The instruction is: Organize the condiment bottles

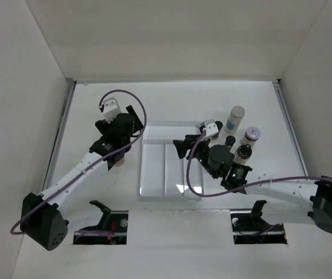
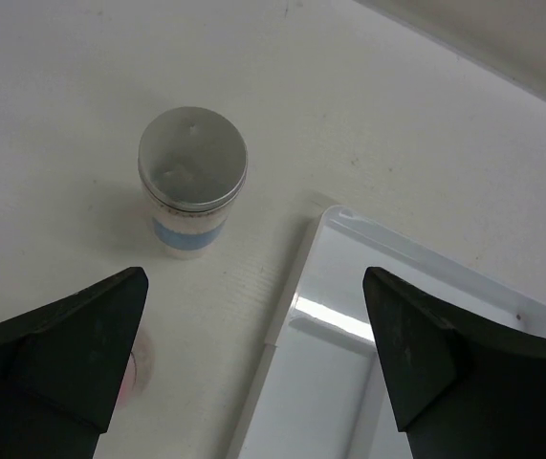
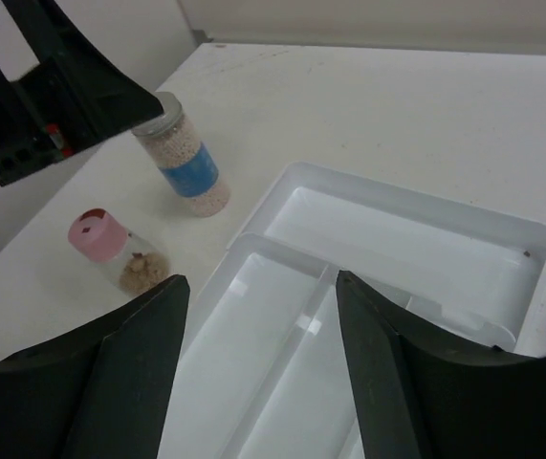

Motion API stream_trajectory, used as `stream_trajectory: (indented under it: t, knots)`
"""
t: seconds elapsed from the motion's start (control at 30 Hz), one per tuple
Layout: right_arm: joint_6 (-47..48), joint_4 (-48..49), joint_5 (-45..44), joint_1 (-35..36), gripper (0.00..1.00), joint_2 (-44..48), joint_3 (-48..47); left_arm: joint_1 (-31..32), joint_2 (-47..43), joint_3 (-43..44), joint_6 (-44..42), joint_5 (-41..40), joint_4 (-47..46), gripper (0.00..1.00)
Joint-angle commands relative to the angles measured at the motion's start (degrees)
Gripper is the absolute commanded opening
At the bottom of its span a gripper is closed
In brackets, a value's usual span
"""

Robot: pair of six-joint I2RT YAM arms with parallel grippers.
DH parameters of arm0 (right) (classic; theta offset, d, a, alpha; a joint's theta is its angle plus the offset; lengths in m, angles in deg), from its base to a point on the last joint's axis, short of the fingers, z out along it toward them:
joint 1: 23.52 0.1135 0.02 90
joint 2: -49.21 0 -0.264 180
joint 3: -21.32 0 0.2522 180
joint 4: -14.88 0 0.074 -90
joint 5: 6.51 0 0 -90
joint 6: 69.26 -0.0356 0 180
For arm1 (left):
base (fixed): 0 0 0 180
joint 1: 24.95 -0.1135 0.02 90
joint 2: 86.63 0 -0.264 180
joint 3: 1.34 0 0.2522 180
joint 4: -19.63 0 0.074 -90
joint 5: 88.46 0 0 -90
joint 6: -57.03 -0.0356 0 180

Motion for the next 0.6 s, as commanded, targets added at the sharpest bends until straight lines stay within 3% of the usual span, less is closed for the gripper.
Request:
stream_trajectory:
  t: [0.0, 0.07, 0.2, 0.3, 0.33, 0.43, 0.5, 0.57]
  knots:
    - [1.0, 4.04, -1.84, 0.67, 0.62, -0.91, 0.02, -0.92, -3.81, 1.88, -3.14, -1.36, -2.9, 1.0]
    - [1.18, 4.14, -1.58, 0.85, 0.52, -1.7, -0.16, -1.45, -4.87, 0.65, -5.86, -2.06, -5.27, 1.0]
    - [1.27, 3.26, -2.1, 0.93, 0.19, -3.28, -1.04, -0.75, -6.89, -0.4, -8.78, -6.1, -6.94, 1.0]
    - [0.83, 2.73, -2.37, 0.93, 0.14, -3.46, -1.21, -1.71, -7.16, -2.69, -10.18, -6.21, -11.76, 1.0]
    - [0.83, 2.73, -2.54, 0.93, 0.15, -3.54, -1.21, -2.24, -6.46, -2.52, -11.23, -4.81, -12.48, 0.98]
    - [0.56, 2.99, -2.63, 0.93, 0.29, -4.07, -0.95, -2.6, -4.35, -1.55, -13.08, -3.83, -13.54, 0.64]
    - [0.91, 3.43, -2.63, 0.93, 0.51, -4.68, -0.95, -2.94, -2.08, -0.59, -13.26, -3.74, -13.19, 0.61]
    - [1.09, 3.96, -2.63, 0.93, 0.74, -5.04, -0.86, -3.38, 1.35, 0.81, -13.52, -3.56, -12.58, 0.68]
